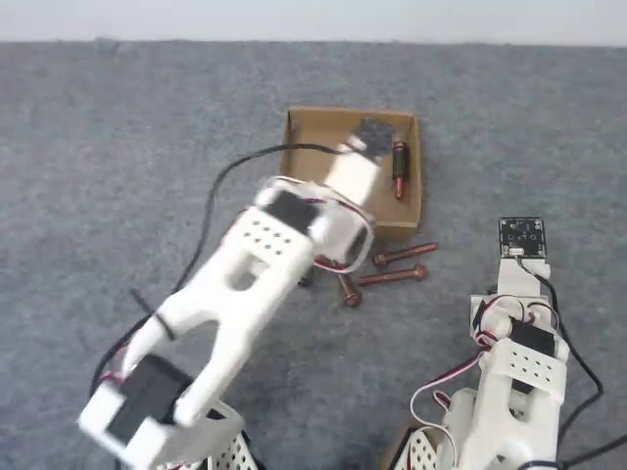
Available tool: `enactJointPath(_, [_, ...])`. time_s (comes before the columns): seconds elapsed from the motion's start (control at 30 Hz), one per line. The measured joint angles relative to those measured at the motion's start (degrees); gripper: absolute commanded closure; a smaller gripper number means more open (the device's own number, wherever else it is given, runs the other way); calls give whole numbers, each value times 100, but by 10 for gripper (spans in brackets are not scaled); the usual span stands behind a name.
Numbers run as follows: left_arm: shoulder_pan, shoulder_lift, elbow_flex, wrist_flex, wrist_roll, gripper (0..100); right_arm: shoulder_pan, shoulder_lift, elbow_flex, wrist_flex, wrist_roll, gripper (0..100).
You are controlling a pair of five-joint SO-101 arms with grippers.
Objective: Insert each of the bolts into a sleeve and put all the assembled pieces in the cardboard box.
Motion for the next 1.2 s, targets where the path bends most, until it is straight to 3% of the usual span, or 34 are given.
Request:
enactJointPath(0.4, [-1688, -2048, 2286, -1284, 246, 988, -18, -26, 35, 0, -18, 992])
enactJointPath(0.67, [-3297, -3024, 3956, -2145, 791, 988, -756, -35, 141, -642, -659, 992])
enactJointPath(0.93, [-4501, -3174, 5257, -3209, 765, 987, -1240, -44, 132, -2312, -668, 990])
enactJointPath(1.2, [-4659, -3174, 5336, -3341, 607, 987, -1943, -53, 800, -5090, -668, 991])
